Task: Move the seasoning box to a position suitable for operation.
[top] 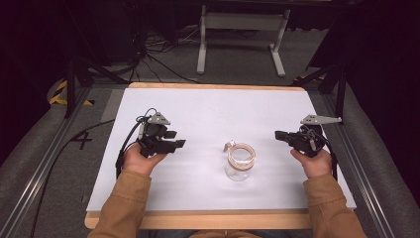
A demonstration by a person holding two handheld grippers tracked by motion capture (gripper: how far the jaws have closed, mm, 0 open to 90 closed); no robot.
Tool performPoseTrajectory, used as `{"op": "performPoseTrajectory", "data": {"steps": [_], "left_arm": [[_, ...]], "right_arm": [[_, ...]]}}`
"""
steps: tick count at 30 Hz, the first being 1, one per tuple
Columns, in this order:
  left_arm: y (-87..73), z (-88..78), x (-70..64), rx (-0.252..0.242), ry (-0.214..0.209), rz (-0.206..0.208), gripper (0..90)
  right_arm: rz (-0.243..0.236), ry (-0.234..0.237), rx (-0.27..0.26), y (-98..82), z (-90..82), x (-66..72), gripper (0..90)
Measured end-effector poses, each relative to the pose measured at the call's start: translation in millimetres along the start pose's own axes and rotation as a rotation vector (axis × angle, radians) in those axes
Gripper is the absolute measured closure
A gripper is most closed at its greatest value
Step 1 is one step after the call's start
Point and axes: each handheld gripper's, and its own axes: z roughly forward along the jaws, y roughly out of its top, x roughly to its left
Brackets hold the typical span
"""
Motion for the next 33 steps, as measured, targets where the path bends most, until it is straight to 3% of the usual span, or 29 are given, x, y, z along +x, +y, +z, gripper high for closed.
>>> {"op": "performPoseTrajectory", "data": {"steps": [5, 8, 14, 19, 25, 33], "left_arm": [[0.7, 1.3, -1.6, -0.001, -0.005, -0.001, 49.9], [2.1, 1.9, -2.6, 0.004, -0.004, 0.028, 49.8], [4.6, 3.9, -4.9, -0.001, -0.013, 0.024, 49.9], [6.4, 7.8, -5.2, 0.005, -0.026, 0.025, 49.9], [10.1, 11.2, -6.6, 0.003, -0.036, 0.035, 50.0], [13.4, 15.5, -7.8, 0.007, -0.048, 0.045, 50.3]], "right_arm": [[-0.046, 0.031, 0.057, -0.2, 2.9, 6.4, 90.0], [-0.078, 0.04, 0.092, -0.4, 7.5, 10.8, 90.0], [-0.116, 0.052, 0.136, -3.1, 15.0, 19.9, 90.0], [-0.124, 0.072, 0.16, -6.7, 19.9, 24.7, 90.0], [-0.169, 0.111, 0.204, -11.9, 28.3, 35.1, 89.9], [-0.173, 0.15, 0.231, -16.5, 34.3, 44.2, 89.9]]}}
